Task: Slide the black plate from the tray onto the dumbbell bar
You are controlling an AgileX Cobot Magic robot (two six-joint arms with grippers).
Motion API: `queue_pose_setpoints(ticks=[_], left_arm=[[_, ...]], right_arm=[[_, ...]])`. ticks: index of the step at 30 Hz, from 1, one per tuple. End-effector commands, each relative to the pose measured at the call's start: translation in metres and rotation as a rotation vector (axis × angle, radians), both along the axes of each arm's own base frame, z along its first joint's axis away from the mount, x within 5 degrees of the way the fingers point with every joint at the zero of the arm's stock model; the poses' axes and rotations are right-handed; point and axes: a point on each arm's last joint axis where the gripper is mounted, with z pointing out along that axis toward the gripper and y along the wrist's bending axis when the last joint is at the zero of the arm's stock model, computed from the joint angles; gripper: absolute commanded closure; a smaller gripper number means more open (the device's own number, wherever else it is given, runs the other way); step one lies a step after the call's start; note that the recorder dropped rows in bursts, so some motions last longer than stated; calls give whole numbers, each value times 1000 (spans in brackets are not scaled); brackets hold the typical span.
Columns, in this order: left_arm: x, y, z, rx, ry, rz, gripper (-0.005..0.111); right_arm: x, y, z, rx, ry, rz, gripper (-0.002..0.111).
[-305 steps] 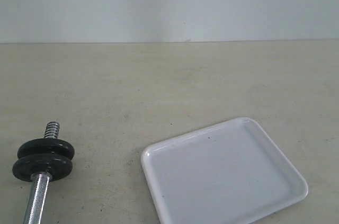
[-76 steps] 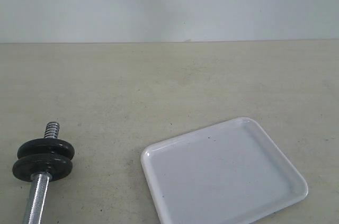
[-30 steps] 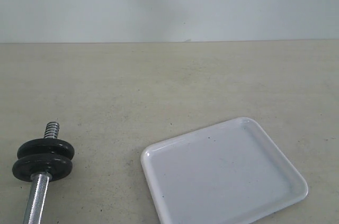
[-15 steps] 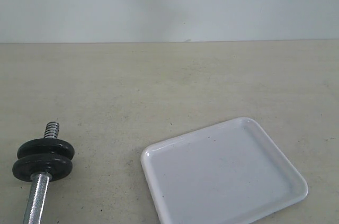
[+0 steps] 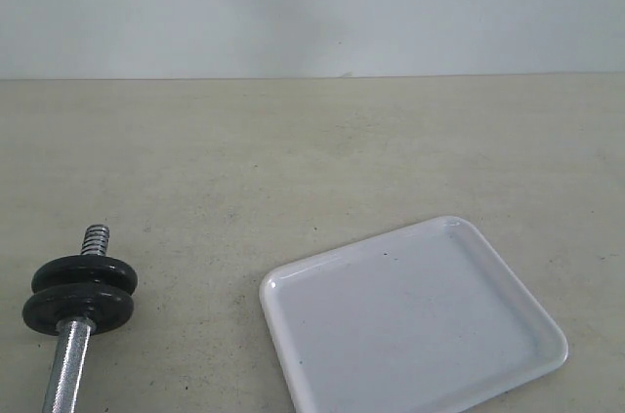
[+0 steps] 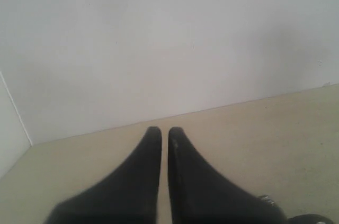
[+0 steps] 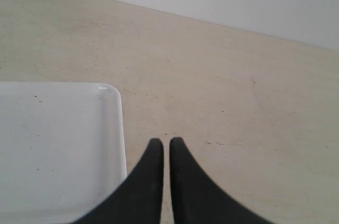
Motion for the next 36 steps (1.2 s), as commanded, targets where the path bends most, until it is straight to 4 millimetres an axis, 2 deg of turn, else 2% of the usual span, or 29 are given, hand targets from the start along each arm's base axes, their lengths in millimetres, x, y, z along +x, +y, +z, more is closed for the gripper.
queue_pose_setpoints(ticks=[1, 17, 27, 32, 36], left_arm=[[0, 1, -1, 210, 8, 17, 102], [-1, 7, 1, 243, 5, 87, 102], [-1, 5, 1, 241, 0, 44, 102], [-1, 4, 2, 100, -31, 18, 102], [-5, 4, 25, -6, -111, 14, 102]], right_arm=[[0, 0, 1, -2, -15, -4, 106], [0, 0, 1, -4, -16, -4, 106], [0, 0, 1, -4, -16, -4, 106], [0, 0, 1, -4, -16, -4, 106], [0, 0, 1, -4, -16, -4, 106]])
